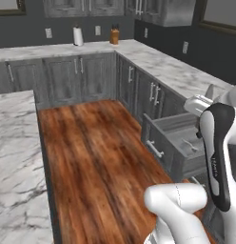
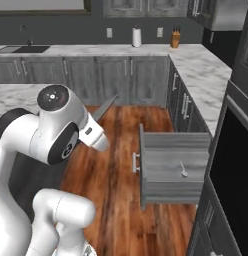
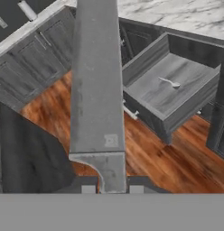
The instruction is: Pick up the metallic utensils from the counter and place them in the open drawer. Make sure not to pick up any wooden utensils.
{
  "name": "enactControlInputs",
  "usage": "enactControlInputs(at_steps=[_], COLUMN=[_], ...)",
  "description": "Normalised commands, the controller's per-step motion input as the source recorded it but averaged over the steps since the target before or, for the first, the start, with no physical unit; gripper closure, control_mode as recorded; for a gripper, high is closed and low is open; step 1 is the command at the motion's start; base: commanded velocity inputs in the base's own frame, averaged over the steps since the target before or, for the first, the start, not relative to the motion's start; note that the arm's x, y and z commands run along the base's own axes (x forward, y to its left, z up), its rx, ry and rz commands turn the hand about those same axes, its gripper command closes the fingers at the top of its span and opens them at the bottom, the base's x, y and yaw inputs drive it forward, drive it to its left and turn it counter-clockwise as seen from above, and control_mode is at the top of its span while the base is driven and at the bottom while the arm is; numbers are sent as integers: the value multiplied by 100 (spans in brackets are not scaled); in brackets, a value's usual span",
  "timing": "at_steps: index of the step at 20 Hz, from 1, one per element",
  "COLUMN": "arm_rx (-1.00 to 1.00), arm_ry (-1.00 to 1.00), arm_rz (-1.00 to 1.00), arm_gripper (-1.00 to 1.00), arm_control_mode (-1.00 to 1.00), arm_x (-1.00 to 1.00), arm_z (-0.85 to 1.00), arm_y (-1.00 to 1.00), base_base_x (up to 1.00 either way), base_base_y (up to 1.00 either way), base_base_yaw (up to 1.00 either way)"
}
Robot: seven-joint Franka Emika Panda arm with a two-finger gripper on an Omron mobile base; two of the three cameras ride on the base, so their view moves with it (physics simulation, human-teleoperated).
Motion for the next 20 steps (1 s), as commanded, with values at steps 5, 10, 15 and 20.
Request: enactControlInputs(at_steps=[5, 10, 15, 20], arm_rx=[0, 0, 0, 0], arm_ry=[0, 0, 0, 0], arm_rz=[0, 0, 0, 0], arm_gripper=[100, 100, 100, 100], arm_control_mode=[100, 100, 100, 100], arm_x=[0, 0, 0, 0], arm_z=[0, 0, 0, 0], arm_y=[0, 0, 0, 0], base_base_x=[13, 51, 27, 60], base_base_y=[2, 2, 0, 0], base_base_yaw=[-29, -39, -14, -3])
